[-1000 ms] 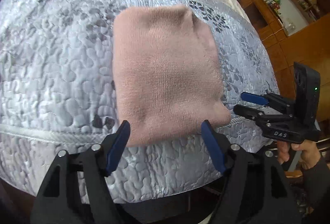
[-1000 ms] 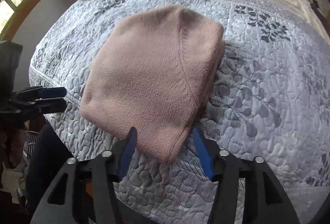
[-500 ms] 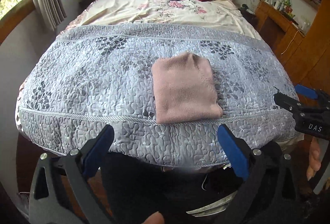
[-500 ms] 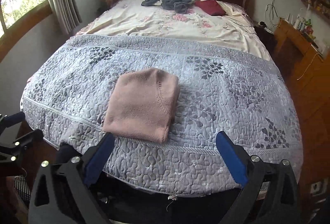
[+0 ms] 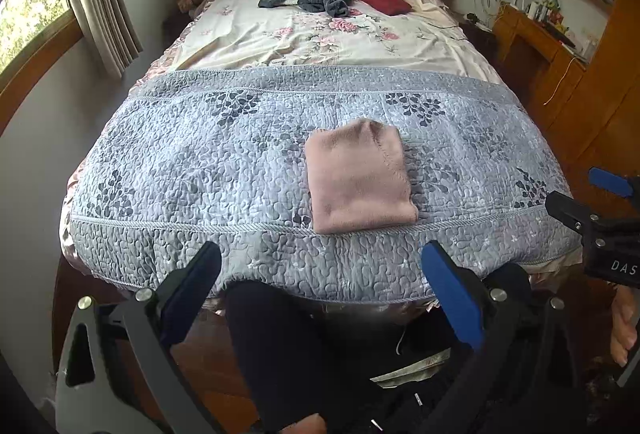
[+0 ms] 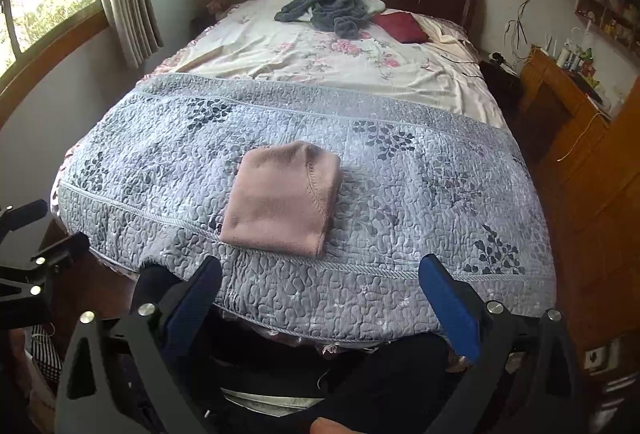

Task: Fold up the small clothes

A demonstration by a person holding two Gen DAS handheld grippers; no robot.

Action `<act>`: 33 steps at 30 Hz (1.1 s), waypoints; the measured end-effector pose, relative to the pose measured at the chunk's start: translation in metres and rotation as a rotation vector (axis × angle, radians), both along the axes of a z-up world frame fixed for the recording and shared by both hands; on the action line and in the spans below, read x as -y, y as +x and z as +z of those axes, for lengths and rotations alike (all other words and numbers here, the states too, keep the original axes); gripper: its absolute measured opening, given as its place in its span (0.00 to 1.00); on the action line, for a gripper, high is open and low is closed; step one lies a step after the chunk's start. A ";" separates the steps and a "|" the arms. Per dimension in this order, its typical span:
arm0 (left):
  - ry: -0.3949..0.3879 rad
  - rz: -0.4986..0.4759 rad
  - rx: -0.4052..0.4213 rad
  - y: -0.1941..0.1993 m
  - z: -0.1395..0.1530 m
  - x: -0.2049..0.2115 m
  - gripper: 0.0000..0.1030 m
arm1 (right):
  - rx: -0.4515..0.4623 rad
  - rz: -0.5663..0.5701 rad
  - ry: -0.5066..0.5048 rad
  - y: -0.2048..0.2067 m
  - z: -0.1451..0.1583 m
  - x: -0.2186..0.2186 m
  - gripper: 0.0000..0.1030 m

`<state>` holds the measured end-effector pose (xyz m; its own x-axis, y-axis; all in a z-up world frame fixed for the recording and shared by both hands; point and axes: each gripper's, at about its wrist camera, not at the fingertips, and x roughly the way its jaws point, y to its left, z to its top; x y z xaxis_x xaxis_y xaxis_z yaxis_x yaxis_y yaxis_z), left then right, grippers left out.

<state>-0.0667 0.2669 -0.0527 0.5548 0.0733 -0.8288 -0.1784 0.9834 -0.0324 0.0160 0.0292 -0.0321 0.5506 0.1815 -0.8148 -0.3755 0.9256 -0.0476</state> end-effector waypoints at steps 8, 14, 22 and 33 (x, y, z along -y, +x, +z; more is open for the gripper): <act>0.000 0.026 -0.012 -0.005 0.003 -0.002 0.97 | 0.040 -0.006 0.008 -0.009 0.013 0.001 0.96; 0.004 0.020 -0.004 -0.006 0.006 0.000 0.97 | 0.048 -0.015 0.012 -0.011 0.014 0.004 0.96; -0.001 0.014 0.005 -0.005 0.008 0.004 0.97 | 0.066 -0.019 0.021 -0.012 0.018 0.009 0.96; -0.011 0.014 0.007 -0.004 0.007 0.005 0.97 | 0.086 -0.031 0.034 -0.012 0.020 0.012 0.96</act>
<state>-0.0708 0.2616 -0.0454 0.5593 0.0722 -0.8258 -0.1918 0.9804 -0.0442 0.0035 0.0168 -0.0124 0.6238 0.1904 -0.7581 -0.3428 0.9382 -0.0465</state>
